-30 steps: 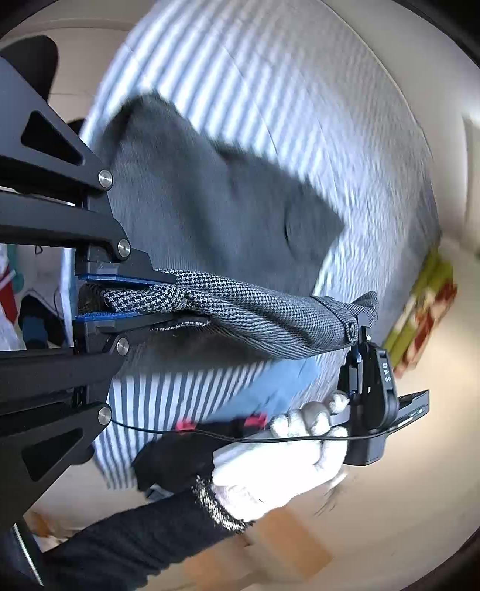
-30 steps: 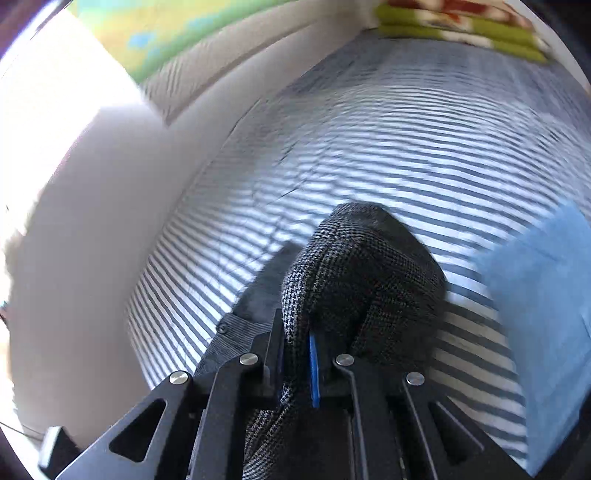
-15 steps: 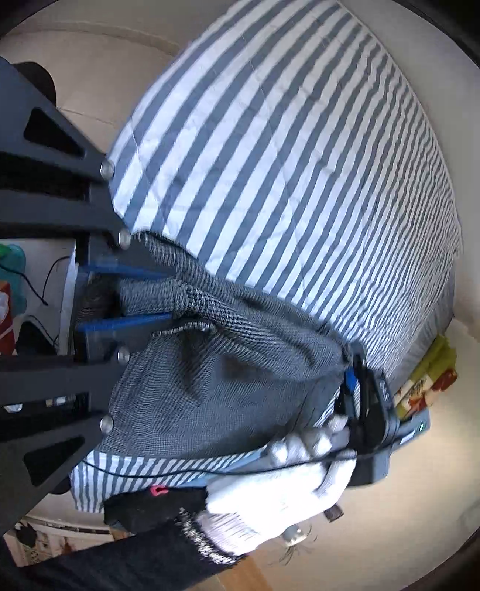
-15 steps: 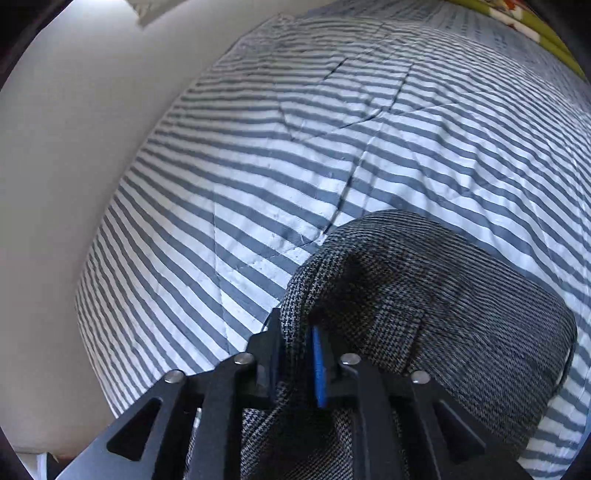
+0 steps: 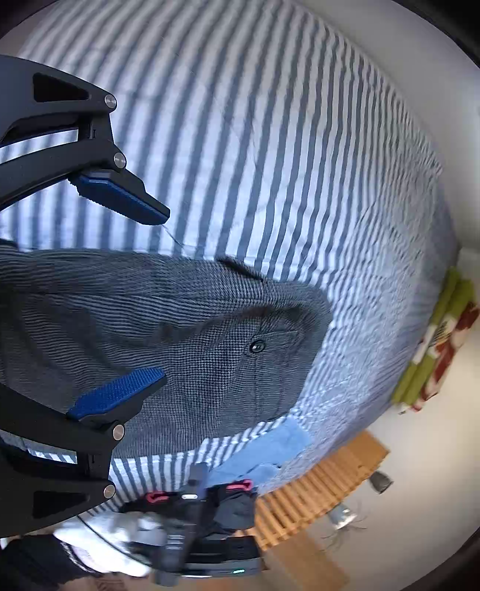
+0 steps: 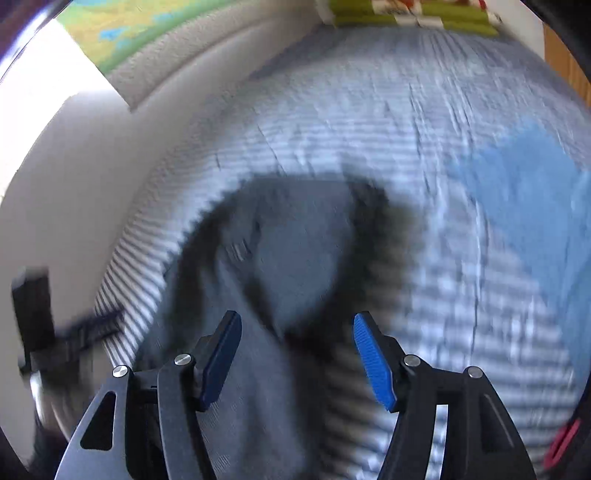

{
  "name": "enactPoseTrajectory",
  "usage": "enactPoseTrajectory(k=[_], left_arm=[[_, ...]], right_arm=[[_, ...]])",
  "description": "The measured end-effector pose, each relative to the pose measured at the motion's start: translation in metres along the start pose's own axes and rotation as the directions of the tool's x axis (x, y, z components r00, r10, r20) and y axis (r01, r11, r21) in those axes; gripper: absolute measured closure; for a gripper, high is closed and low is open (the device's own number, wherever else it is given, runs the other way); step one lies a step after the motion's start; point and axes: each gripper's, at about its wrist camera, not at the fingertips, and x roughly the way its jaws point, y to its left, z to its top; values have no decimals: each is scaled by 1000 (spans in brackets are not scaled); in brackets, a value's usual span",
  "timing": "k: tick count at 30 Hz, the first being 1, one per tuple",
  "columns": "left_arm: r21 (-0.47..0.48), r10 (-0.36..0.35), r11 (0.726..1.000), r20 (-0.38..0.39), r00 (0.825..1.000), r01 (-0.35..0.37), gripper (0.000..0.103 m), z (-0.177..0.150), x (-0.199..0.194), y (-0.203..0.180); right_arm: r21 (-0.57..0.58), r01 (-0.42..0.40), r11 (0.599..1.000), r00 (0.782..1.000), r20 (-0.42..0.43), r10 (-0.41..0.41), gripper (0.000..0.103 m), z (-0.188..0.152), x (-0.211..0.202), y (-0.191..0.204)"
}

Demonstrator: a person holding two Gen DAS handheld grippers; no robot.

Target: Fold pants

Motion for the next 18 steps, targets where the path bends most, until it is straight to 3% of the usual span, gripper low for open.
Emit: enactPoseTrajectory(k=[8, 9, 10, 15, 17, 18], left_arm=[[-9, -56, 998, -118, 991, 55, 23, -18, 56, 17], [-16, -75, 997, -131, 989, 74, 32, -20, 64, 19], [-19, -85, 996, -144, 986, 83, 47, -22, 70, 20], [-40, -100, 995, -133, 986, 96, 86, -29, 77, 24], [-49, -111, 993, -119, 987, 105, 93, -29, 74, 26], [-41, -110, 994, -109, 988, 106, 94, -29, 73, 26]], right_arm=[[39, -72, 997, 996, -55, 74, 43, -36, 32, -11], [45, -94, 995, 993, -64, 97, 43, -39, 35, -12], [49, -123, 991, 989, -75, 126, 43, -44, 38, -11], [43, -186, 982, 977, -96, 189, 44, -54, 45, -1], [66, -229, 971, 968, -93, 234, 60, -54, 48, -2], [70, -247, 966, 963, -90, 253, 77, -54, 47, -2]])
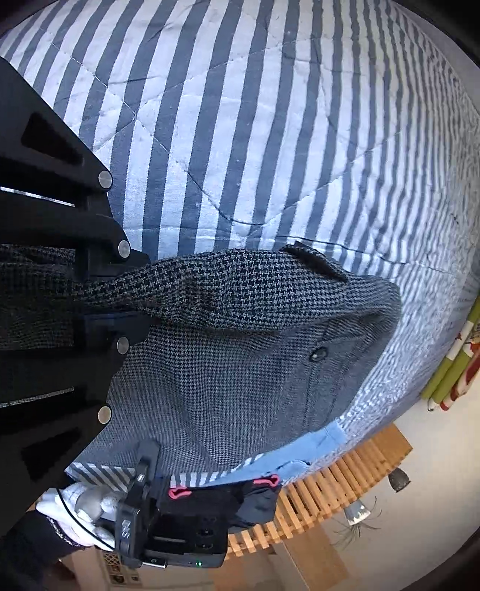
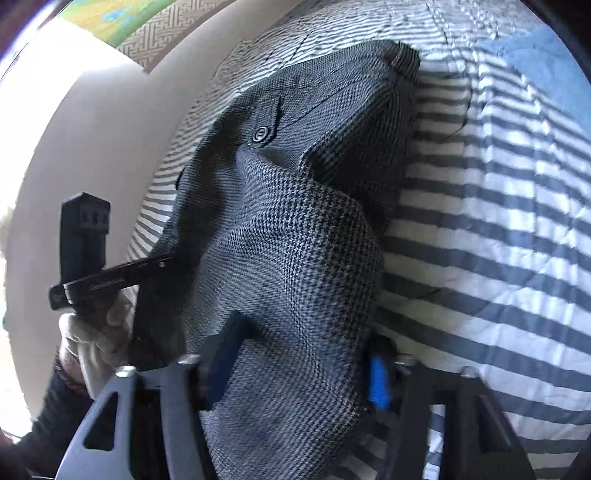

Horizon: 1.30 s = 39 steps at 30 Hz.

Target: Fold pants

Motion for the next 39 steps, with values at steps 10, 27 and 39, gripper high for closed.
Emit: enactPoseTrajectory(k=[10, 27, 39], left_arm=[[24, -151, 989, 189, 970, 149, 95, -10, -77, -43], [35, -16, 999, 527, 850, -3, 95, 87, -269, 5], [-110, 163, 986, 427, 889, -128, 94, 273, -144, 188]], right_arm=[[-87, -71, 994, 977, 195, 86, 99, -14, -87, 35], [-368, -98, 924, 918, 325, 227, 99, 145, -87, 183], [-304, 95, 948, 961, 276, -8, 100, 328, 112, 145]])
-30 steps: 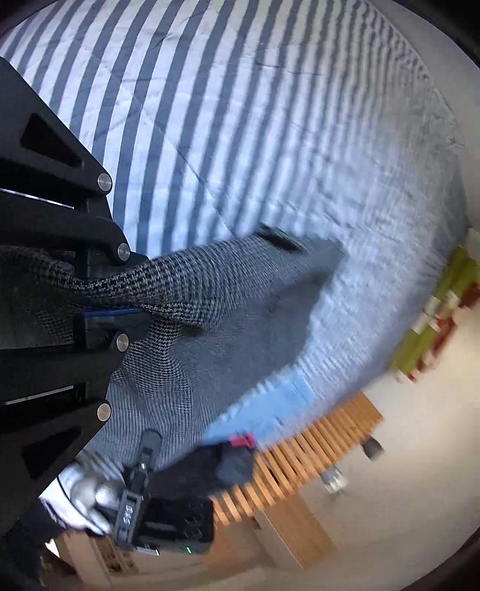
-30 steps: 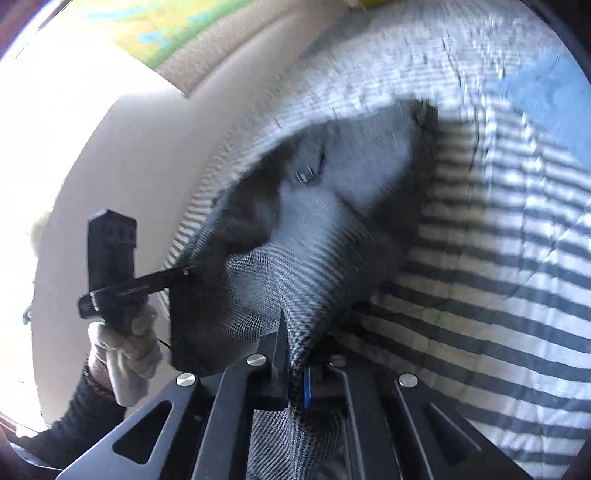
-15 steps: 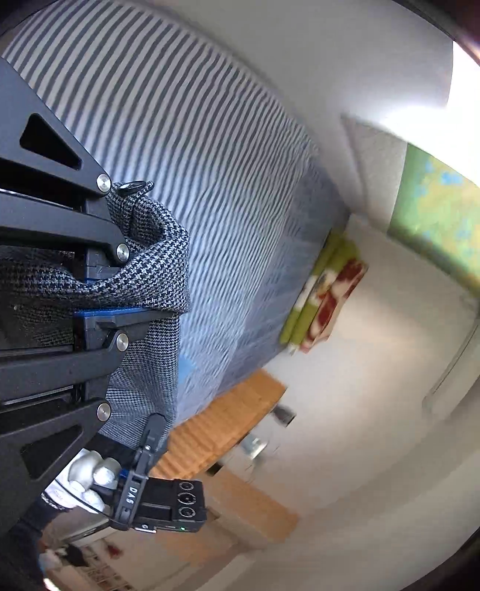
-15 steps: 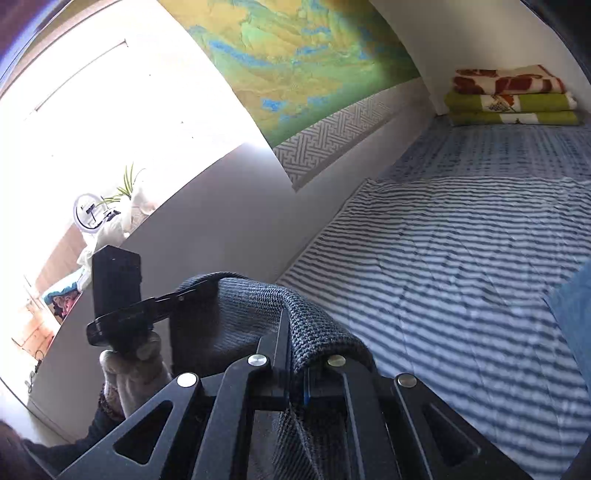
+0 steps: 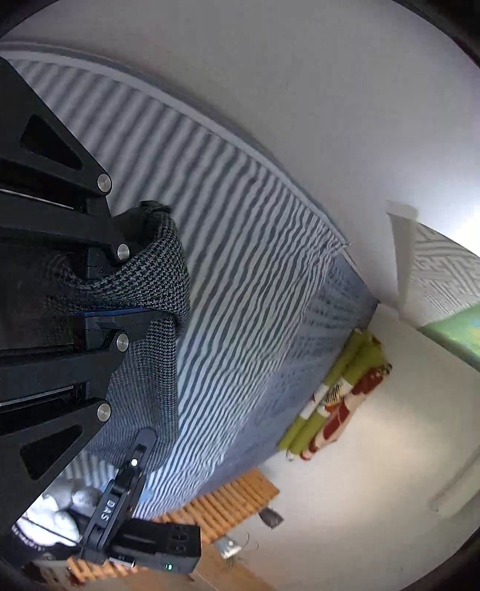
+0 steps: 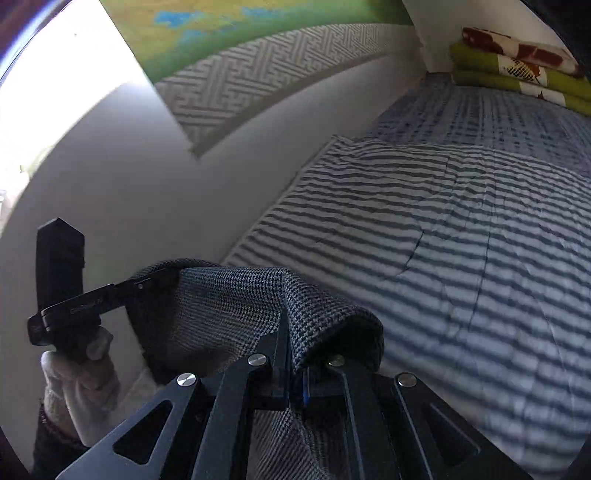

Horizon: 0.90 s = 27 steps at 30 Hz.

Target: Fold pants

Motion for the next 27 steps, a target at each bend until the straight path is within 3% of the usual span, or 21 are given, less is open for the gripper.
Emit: enactPoseTrajectory(k=[3, 6, 8, 11, 13, 15, 16, 17, 18, 20, 22, 25, 27], left_arm=[[7, 86, 996, -33, 996, -86, 86, 20, 54, 10], [-67, 134, 988, -66, 989, -138, 79, 28, 75, 21], [-79, 135, 988, -9, 991, -135, 78, 27, 62, 16], [11, 150, 988, 74, 986, -152, 78, 11, 22, -1], [63, 117, 990, 110, 987, -124, 78, -1, 4, -16], [109, 114, 987, 73, 991, -121, 78, -13, 8, -27], [123, 115, 985, 35, 993, -119, 78, -19, 17, -29], [128, 124, 984, 0, 992, -123, 78, -26, 29, -30], [131, 134, 983, -31, 990, -129, 78, -34, 42, -27], [103, 146, 985, -79, 986, -137, 79, -47, 60, -20], [108, 174, 981, -95, 980, -163, 80, -62, 74, -13], [155, 211, 969, -98, 972, -195, 84, -78, 89, -7], [137, 228, 967, -93, 969, -214, 84, -82, 80, -15]], right_arm=[[-7, 90, 996, 995, -32, -90, 94, 13, 30, -19], [14, 166, 986, 984, -74, -164, 88, 18, 45, -37], [47, 171, 984, 982, -87, -166, 88, 20, 39, -48], [51, 197, 979, 980, -34, -196, 87, 12, 4, -45], [-17, 227, 974, 974, 18, -227, 73, 2, -15, -30], [-107, 275, 955, 961, 69, -269, 62, -9, -28, -9], [-133, 280, 951, 959, 88, -270, 62, -14, -31, -1], [-141, 231, 963, 972, 80, -222, 62, -18, -31, 5], [-145, 163, 976, 987, 31, -160, 62, -23, -24, 10], [-147, 117, 982, 991, -41, -124, 63, -32, -4, 13], [-192, 125, 973, 984, -98, -146, 76, -49, 17, 14], [-212, 168, 963, 968, -151, -202, 77, -68, 42, -1], [-168, 157, 973, 969, -162, -184, 77, -67, 44, -11]])
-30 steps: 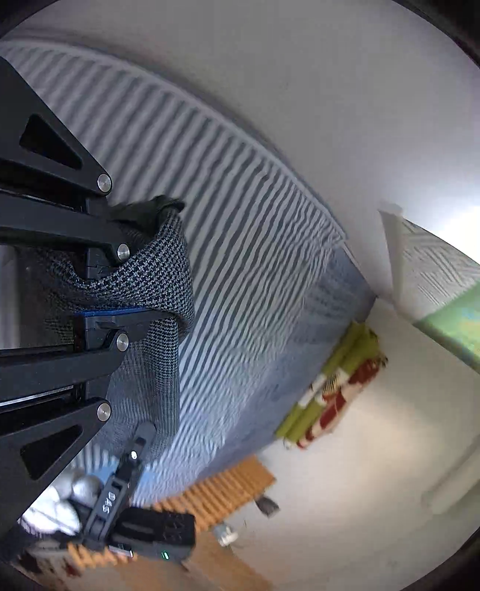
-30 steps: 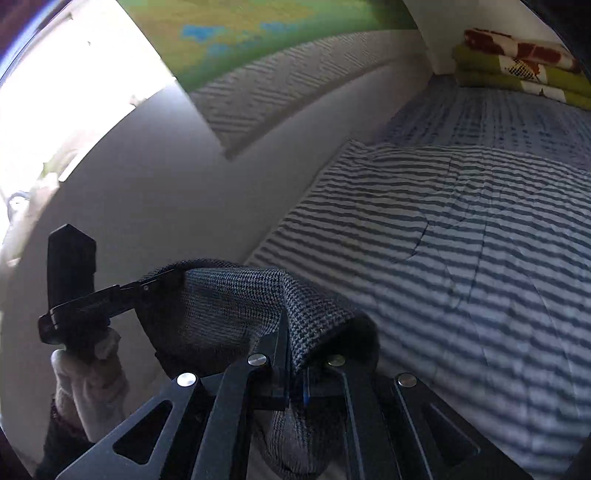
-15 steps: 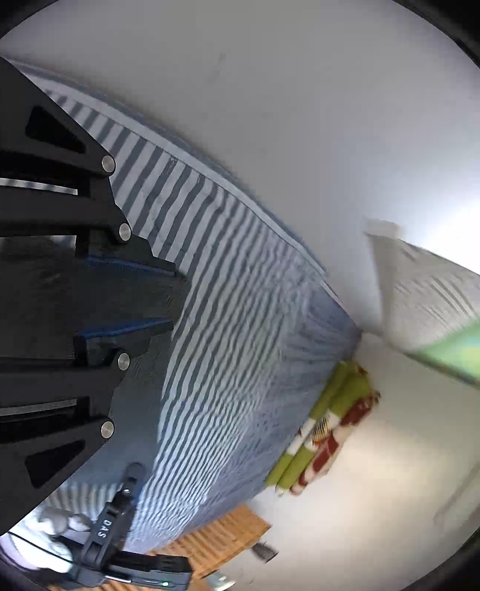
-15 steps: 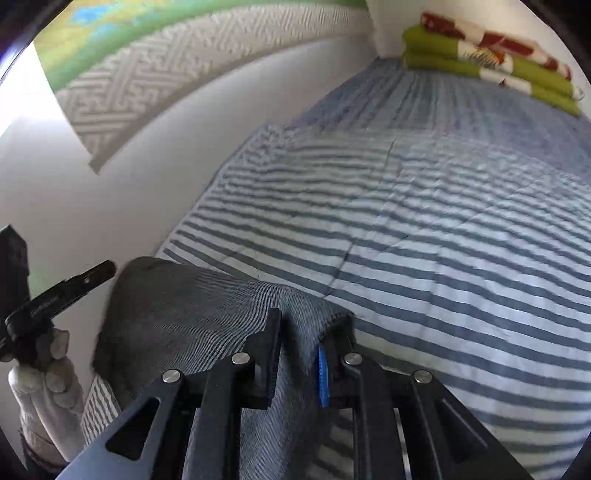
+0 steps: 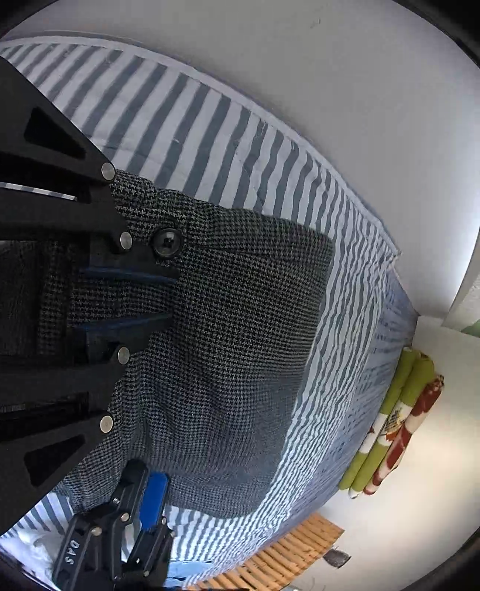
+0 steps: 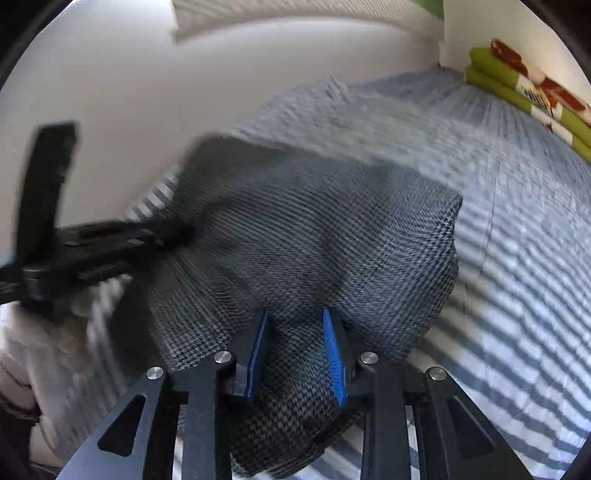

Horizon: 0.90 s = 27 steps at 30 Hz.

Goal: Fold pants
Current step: 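Lower the folded shorts onto the bed and open both grippers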

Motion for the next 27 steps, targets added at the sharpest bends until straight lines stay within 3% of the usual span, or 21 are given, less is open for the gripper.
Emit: enactPoseTrajectory(k=[2, 6, 9, 12, 16, 20, 22, 27], left_arm=[[-3, 27, 1000, 11, 1000, -27, 84, -4, -17, -9], [42, 22, 999, 88, 996, -26, 83, -32, -100, -52], [59, 3, 998, 149, 989, -12, 71, -58, -166, -86], [81, -9, 997, 208, 978, -8, 57, -91, -236, -117], [84, -12, 996, 250, 968, -9, 38, -126, -300, -160], [95, 32, 994, 283, 959, -61, 28, -163, -349, -196], [65, 34, 996, 303, 952, -56, 17, -182, -375, -209], [53, 47, 996, 317, 947, -67, 13, -222, -424, -242]], right_arm=[[37, 25, 999, 1000, 4, -25, 77, 1, -19, -2], [-9, 62, 998, 995, 75, -61, 74, -16, -88, 7], [-22, 65, 998, 991, 116, -62, 71, -43, -143, 8], [-45, 92, 995, 984, 159, -84, 60, -74, -197, 12], [-43, 115, 992, 971, 214, -104, 51, -118, -265, 19], [-39, 149, 988, 954, 269, -133, 39, -153, -319, 26], [-40, 174, 984, 943, 296, -155, 33, -173, -343, 32], [-35, 189, 981, 934, 314, -169, 30, -207, -379, 39]])
